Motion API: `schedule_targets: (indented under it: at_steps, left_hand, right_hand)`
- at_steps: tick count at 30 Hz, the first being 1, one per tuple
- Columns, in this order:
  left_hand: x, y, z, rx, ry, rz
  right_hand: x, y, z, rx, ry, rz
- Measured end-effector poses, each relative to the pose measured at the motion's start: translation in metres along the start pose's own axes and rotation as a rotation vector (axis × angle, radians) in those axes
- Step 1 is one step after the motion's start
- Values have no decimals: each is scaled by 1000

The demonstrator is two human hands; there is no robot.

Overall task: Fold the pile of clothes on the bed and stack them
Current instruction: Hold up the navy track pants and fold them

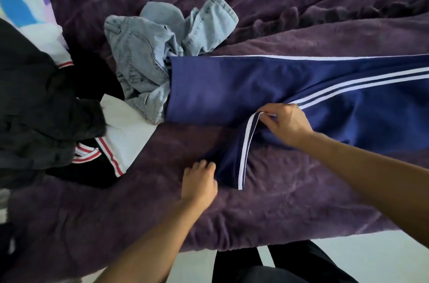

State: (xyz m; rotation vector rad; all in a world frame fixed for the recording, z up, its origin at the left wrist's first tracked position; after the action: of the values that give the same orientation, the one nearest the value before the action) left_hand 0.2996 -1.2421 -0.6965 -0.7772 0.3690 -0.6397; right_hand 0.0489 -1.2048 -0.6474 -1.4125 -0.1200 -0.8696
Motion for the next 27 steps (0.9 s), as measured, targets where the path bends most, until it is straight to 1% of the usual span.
schedule_targets:
  at_steps: [1, 3, 5, 7, 8, 9, 10, 11, 12, 13, 14, 15, 16, 17, 18, 19, 20, 21, 23, 24, 25, 27]
  left_hand:
    - [6, -18, -6, -60, -46, 104]
    - [23, -62, -20, -179, -113, 412]
    - [46, -106, -35, -216, -196, 697]
    - [77, -143, -51, -259, -369, 961]
    - [95, -158, -57, -329, -471, 1042]
    - [111, -171, -61, -413, -556, 1061]
    - [122, -182, -62, -492, -615, 1028]
    - [125, -190, -62, -544, -623, 976]
    - [120, -195, -61, -561, -592, 926]
    - [111, -195, -64, -538, -537, 898]
    - [100, -191, -66, -479, -478, 893]
    - [89, -184, -69, -412, -422, 891]
    - [81, -177, -70, -358, -378, 894]
    - [77, -172, -72, -338, -338, 896]
    - [74, -170, -70, -350, -308, 879]
    - [72, -170, -69, -383, -283, 841]
    - [70, -168, -68, -398, -278, 803]
    - [69, -161, -67, -373, -276, 798]
    - [63, -140, -63, -218, -314, 878]
    - [65, -130, -60, -153, -362, 910]
    - [71, -124, -56, -144, -421, 933]
    - [84, -133, -53, -255, -485, 901]
  right_hand:
    - [2, -6, -9, -9, 13, -3]
    - [2, -19, -32, -10, 46, 17]
    - [4, -32, -64, 0, 84, 43]
    - [8, -45, -100, -1, 139, 56]
    - [11, -52, -115, -14, 167, 65]
    - [14, -57, -126, -38, 194, 66]
    - [18, -60, -132, -73, 214, 44]
    - [23, -61, -133, -104, 229, 1]
    - [26, -56, -129, -111, 241, -48]
    - [30, -46, -122, -79, 264, -96]
    - [31, -30, -111, -11, 315, -161]
    - [30, -11, -99, 73, 407, -280]
    - [29, 8, -87, 152, 550, -473]
    - [33, 27, -76, 222, 712, -716]
    - [42, 41, -71, 274, 829, -951]
    - [54, 49, -74, 298, 872, -1131]
    - [64, 53, -84, 293, 860, -1252]
    - [74, 52, -97, 275, 821, -1337]
    - [94, 41, -124, 227, 729, -1454]
    - [101, 35, -137, 211, 683, -1494]
    - [106, 28, -149, 197, 637, -1518]
    - [106, 14, -161, 151, 583, -1472]
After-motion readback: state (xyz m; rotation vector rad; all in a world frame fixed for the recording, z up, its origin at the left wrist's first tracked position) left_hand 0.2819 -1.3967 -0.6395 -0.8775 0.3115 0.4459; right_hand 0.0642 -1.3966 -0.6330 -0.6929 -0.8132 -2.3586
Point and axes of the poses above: each hand's wrist, its own z-axis away from the middle knuckle, its own y-axis out of the palm, x = y × z, the point moved 7 cm from there along -z, towards the middle knuckle, and after that the axes turned 6 degrees about -y, right-handed, at the moved point
